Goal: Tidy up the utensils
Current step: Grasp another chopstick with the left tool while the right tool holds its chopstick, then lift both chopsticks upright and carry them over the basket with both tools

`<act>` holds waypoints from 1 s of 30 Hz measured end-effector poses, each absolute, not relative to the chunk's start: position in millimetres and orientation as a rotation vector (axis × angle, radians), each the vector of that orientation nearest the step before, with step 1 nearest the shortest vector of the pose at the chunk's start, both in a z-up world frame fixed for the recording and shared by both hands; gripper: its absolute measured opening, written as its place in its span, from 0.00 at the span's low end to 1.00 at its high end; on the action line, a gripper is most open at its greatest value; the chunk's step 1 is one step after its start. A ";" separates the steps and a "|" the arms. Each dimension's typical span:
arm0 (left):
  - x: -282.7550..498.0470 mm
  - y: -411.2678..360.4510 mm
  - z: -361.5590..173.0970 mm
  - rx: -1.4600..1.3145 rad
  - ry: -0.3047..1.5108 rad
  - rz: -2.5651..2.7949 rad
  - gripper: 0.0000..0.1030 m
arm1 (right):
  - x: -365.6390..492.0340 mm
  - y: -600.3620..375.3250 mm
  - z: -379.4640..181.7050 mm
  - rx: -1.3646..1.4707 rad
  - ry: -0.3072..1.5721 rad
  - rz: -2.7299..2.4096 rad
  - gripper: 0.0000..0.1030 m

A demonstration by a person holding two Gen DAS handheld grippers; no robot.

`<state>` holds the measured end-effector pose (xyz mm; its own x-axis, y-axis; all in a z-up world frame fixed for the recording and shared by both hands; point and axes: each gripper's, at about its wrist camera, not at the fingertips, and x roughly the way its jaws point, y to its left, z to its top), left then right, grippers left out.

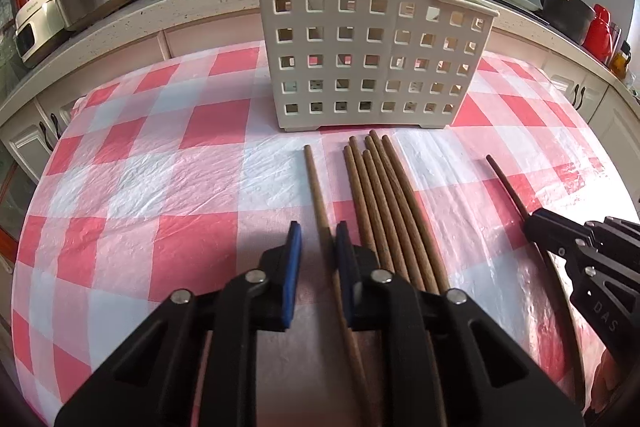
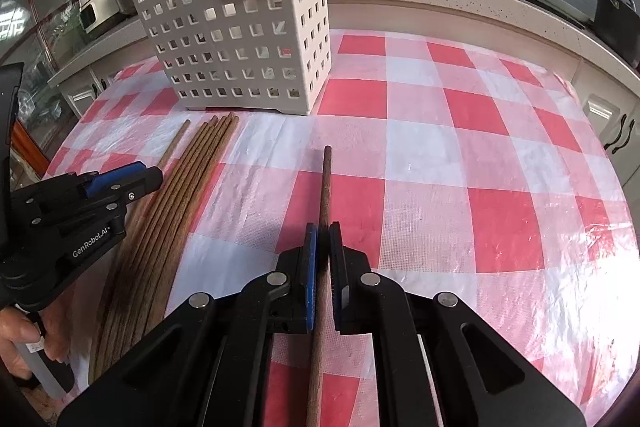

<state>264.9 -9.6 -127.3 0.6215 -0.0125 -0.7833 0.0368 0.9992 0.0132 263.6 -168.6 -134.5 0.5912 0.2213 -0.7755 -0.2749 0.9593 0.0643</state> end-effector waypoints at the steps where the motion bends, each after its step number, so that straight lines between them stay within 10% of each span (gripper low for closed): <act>1: 265.2 -8.0 -127.2 0.024 0.900 -0.033 0.09 | 264.6 -167.7 -134.3 -0.076 0.895 0.290 0.07; 30: 171.2 11.2 -29.9 -0.018 0.606 -0.096 0.06 | 198.0 -180.9 -44.1 -0.006 0.595 0.343 0.06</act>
